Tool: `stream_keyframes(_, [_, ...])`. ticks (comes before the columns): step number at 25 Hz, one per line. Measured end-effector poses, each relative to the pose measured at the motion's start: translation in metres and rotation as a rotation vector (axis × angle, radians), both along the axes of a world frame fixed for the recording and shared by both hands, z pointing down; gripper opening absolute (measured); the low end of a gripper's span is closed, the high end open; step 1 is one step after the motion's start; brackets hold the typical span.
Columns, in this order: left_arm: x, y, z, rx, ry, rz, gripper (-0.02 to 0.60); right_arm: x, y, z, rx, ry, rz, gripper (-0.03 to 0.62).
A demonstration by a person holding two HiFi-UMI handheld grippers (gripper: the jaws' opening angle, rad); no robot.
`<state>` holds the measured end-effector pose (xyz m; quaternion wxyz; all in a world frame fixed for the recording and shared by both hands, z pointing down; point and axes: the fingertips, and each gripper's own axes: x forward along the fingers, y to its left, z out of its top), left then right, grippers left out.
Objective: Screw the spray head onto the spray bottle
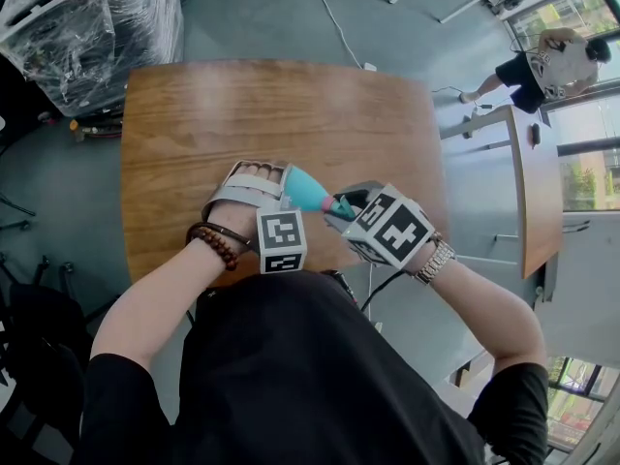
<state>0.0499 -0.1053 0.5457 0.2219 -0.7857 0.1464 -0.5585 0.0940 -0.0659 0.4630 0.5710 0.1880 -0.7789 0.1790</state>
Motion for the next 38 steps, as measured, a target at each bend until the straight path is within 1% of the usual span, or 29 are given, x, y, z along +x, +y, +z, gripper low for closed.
stream_keyframes(1, [-0.001, -0.002, 0.0, 0.033, -0.021, 0.002, 0.385, 0.002, -0.001, 0.003, -0.08, -0.062, 0.126, 0.118])
stream_keyframes(3, [-0.004, -0.005, 0.002, 0.089, -0.053, 0.009, 0.385, 0.005, -0.001, 0.01, -0.278, -0.213, 0.406, 0.118])
stream_keyframes(4, [-0.005, -0.006, 0.002, 0.11, -0.061, 0.011, 0.385, 0.006, -0.002, 0.011, -0.375, -0.29, 0.542, 0.118])
stream_keyframes(5, [-0.006, -0.007, 0.002, 0.124, -0.064, 0.013, 0.385, 0.008, -0.002, 0.012, -0.453, -0.354, 0.657, 0.118])
stream_keyframes(6, [-0.006, -0.008, 0.003, 0.132, -0.063, 0.014, 0.385, 0.009, -0.002, 0.013, -0.503, -0.4, 0.74, 0.118])
stream_keyframes(7, [-0.006, -0.008, 0.004, 0.135, -0.06, 0.016, 0.385, 0.01, -0.002, 0.014, -0.528, -0.429, 0.788, 0.118])
stream_keyframes(8, [-0.006, -0.008, 0.004, 0.134, -0.054, 0.018, 0.385, 0.01, -0.003, 0.014, -0.537, -0.445, 0.811, 0.118])
stream_keyframes(10, [-0.005, -0.007, 0.006, 0.124, -0.04, 0.017, 0.386, 0.011, -0.003, 0.015, -0.532, -0.452, 0.814, 0.118])
stream_keyframes(15, [0.002, -0.002, 0.008, 0.083, 0.009, 0.012, 0.387, 0.013, 0.001, 0.01, -0.484, -0.426, 0.762, 0.128])
stream_keyframes(17, [0.005, 0.0, 0.011, 0.054, 0.033, 0.0, 0.387, 0.015, 0.0, 0.006, -0.443, -0.421, 0.733, 0.205])
stream_keyframes(19, [0.004, -0.001, 0.016, 0.016, 0.055, -0.017, 0.388, 0.019, -0.002, -0.001, -0.398, -0.427, 0.707, 0.23])
stream_keyframes(21, [0.003, -0.002, 0.024, -0.036, 0.088, -0.041, 0.388, 0.021, -0.005, -0.009, -0.353, -0.455, 0.678, 0.236])
stream_keyframes(24, [0.004, -0.003, 0.034, -0.149, 0.178, -0.102, 0.388, 0.03, -0.012, -0.024, -0.257, -0.494, 0.64, 0.238])
stream_keyframes(27, [0.011, -0.008, 0.042, -0.271, 0.31, -0.166, 0.39, 0.045, -0.026, -0.041, -0.118, -0.513, 0.627, 0.238])
stream_keyframes(30, [0.02, -0.014, 0.047, -0.356, 0.431, -0.207, 0.391, 0.062, -0.031, -0.047, -0.002, -0.504, 0.626, 0.238])
stream_keyframes(33, [0.029, -0.025, 0.053, -0.424, 0.535, -0.27, 0.391, 0.075, -0.03, -0.046, 0.083, -0.505, 0.629, 0.238])
stream_keyframes(35, [0.036, -0.033, 0.057, -0.456, 0.591, -0.308, 0.391, 0.08, -0.026, -0.045, 0.118, -0.533, 0.627, 0.236])
stream_keyframes(38, [0.047, -0.045, 0.065, -0.466, 0.644, -0.352, 0.393, 0.085, -0.019, -0.04, 0.16, -0.566, 0.613, 0.231])
